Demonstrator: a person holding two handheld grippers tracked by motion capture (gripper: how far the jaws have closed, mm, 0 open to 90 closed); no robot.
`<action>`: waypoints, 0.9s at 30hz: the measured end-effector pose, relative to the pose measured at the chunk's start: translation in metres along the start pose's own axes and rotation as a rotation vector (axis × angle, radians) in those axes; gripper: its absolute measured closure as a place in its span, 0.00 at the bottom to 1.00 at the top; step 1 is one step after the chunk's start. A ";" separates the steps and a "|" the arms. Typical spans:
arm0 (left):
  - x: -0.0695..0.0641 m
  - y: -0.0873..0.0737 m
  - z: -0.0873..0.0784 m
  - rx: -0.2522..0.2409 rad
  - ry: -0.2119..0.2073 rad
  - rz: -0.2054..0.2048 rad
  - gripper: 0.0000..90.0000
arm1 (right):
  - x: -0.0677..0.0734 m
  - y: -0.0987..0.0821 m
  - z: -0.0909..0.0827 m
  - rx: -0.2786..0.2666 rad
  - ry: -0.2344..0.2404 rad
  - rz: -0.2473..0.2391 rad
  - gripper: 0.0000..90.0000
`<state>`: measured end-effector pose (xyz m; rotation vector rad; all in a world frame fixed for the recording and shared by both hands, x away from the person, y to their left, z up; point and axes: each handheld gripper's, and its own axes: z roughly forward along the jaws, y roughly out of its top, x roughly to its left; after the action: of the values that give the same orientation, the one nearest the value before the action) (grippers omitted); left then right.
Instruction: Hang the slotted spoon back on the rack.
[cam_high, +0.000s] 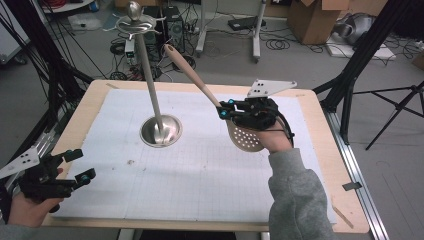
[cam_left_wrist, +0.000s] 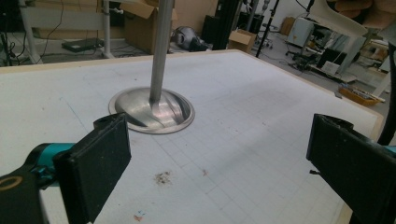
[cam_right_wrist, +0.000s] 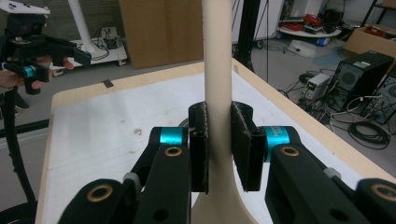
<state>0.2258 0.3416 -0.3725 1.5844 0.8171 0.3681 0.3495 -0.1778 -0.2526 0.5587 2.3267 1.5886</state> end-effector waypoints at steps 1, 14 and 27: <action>0.000 0.000 0.000 -0.002 0.001 -0.002 0.08 | 0.000 0.002 0.000 0.006 0.000 0.000 0.87; 0.001 -0.001 -0.001 -0.002 -0.001 -0.007 0.08 | -0.005 0.023 -0.010 0.022 0.006 -0.010 0.87; 0.002 -0.002 -0.002 -0.001 0.002 -0.003 0.07 | -0.009 0.036 -0.006 0.013 0.025 0.022 0.87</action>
<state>0.2252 0.3441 -0.3748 1.5817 0.8203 0.3682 0.3608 -0.1749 -0.2172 0.5728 2.3579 1.6004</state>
